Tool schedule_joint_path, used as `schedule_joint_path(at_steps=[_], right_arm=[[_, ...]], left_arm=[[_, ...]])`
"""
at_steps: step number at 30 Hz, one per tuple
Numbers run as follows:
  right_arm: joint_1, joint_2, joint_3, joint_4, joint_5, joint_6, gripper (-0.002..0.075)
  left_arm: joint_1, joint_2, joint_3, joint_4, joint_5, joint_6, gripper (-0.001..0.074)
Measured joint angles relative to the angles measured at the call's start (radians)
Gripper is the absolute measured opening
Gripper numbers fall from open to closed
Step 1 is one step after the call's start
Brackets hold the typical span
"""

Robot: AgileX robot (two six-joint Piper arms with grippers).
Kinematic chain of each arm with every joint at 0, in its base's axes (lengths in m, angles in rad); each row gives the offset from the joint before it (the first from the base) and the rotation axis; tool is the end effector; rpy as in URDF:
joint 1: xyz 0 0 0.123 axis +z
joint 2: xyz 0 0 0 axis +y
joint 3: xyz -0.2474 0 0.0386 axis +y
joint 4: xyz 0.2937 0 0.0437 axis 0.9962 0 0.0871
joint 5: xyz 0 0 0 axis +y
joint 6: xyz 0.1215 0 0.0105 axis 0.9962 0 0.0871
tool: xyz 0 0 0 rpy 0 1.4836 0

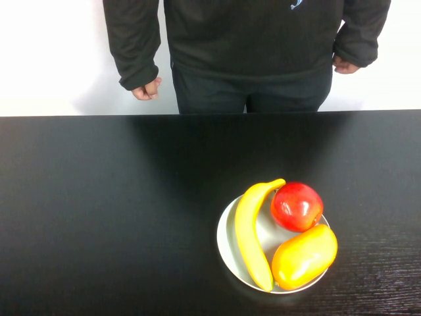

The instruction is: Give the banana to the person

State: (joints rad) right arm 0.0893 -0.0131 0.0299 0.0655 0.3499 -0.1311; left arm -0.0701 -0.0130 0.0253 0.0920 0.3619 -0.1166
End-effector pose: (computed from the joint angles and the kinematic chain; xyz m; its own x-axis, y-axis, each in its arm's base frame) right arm 0.1628 0.0173 0.1634 -0.2658 -0.0936 -0.9595 -0.1294 0.9897 -0.0607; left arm 0.1631 -0.0075 0.1640 -0.2821 -0.0108 -0.9593 0.0303 0.9993 -0.0201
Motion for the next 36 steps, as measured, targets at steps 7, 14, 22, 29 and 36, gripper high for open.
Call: schedule_joint_path(at_steps=[7,14,22,29,36], right_arm=[[0.000,0.000,0.000,0.354,-0.107,0.000,-0.0011],[0.000,0.000,0.000,0.619,-0.241,0.000,-0.0011],[0.000,0.049,-0.072,0.698,-0.090,0.000,-0.0010],[0.000,0.477,-0.396,0.461,0.337,0.100,-0.0010],[0.009,0.903,-0.670,0.291,0.569,0.120,-0.0010]], left_arm=[[0.000,0.000,0.000,0.000,0.000,0.000,-0.0004],[0.000,0.000,0.000,0.000,0.000,0.000,-0.0004],[0.000,0.000,0.000,0.000,0.000,0.000,-0.0004],[0.000,0.000,0.000,0.000,0.000,0.000,-0.0004],[0.000,0.000,0.000,0.000,0.000,0.000,-0.0004]])
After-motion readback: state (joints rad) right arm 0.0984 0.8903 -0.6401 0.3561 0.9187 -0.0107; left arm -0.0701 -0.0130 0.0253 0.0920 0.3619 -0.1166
